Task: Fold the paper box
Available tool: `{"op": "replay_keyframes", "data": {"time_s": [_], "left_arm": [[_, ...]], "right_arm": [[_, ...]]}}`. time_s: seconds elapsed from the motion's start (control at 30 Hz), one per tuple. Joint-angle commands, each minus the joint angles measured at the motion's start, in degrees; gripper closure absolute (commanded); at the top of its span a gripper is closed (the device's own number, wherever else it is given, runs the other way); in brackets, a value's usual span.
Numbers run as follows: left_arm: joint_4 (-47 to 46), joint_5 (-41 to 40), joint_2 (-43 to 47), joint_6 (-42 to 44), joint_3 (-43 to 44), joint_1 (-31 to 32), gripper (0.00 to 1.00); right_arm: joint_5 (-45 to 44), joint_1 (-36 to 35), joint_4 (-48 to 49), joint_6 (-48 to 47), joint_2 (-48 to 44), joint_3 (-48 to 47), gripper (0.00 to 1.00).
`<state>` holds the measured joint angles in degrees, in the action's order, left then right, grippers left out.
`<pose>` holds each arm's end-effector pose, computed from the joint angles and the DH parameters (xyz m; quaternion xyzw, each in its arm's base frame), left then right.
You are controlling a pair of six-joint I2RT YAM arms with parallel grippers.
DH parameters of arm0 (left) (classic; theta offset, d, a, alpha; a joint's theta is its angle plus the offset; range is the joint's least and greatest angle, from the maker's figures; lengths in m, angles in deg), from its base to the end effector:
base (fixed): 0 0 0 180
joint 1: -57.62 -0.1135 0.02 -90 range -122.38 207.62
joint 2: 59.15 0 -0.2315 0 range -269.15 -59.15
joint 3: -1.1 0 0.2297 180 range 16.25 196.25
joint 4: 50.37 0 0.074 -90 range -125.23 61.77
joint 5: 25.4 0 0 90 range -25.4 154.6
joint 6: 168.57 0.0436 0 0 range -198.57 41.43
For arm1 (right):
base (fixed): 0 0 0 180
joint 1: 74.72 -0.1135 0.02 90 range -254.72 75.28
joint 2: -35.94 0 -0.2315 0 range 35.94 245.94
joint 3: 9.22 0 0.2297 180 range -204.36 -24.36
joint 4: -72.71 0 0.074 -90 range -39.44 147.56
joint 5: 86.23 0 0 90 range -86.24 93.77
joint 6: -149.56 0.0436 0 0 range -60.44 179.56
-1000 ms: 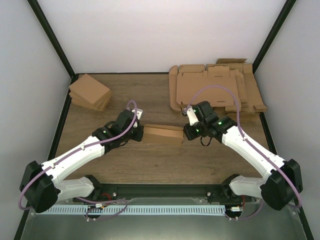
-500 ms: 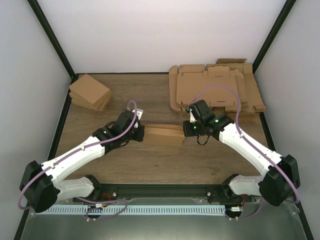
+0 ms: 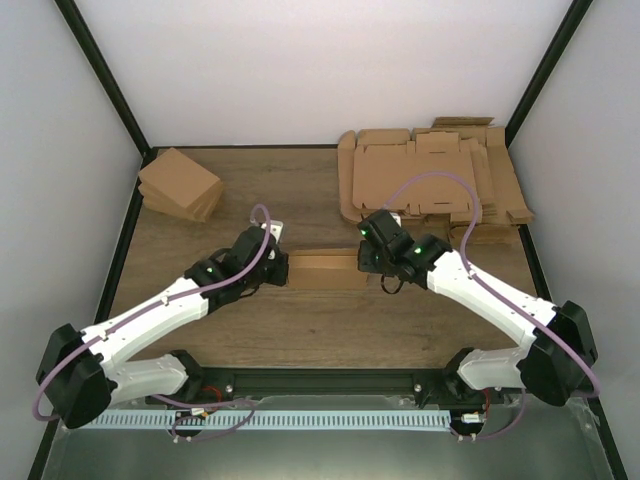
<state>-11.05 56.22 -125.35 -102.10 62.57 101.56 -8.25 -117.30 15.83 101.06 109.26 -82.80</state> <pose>0.1770 -0.1617 0.2249 0.1346 0.9087 -0.1602 0.3611 0.1883 0.1607 0.2389 0.0211 0.9528 0.1168 0.2793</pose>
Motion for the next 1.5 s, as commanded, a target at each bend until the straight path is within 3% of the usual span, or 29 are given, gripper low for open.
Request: {"op": "replay_keyframes", "data": {"time_s": [0.0, 0.2, 0.5, 1.47], "left_arm": [[-2.7, -1.1, 1.6, -1.6, -1.4, 0.5, 0.96], [-3.2, -1.6, 1.6, -1.9, -2.1, 0.7, 0.96], [-3.0, -2.3, 1.3, -1.6, -1.9, 0.9, 0.96], [-2.6, -3.2, 1.2, -3.8, -2.2, 1.6, 0.96]], "right_arm": [[-3.8, -0.6, 1.3, 3.8, 0.3, 0.1, 0.95], [-3.9, -1.0, 2.2, 3.4, -0.5, 1.9, 0.98], [-5.6, -1.0, 1.9, -5.7, -1.8, 3.5, 0.99], [-2.8, -1.1, 6.8, -8.2, -4.4, 9.6, 0.99]]}}
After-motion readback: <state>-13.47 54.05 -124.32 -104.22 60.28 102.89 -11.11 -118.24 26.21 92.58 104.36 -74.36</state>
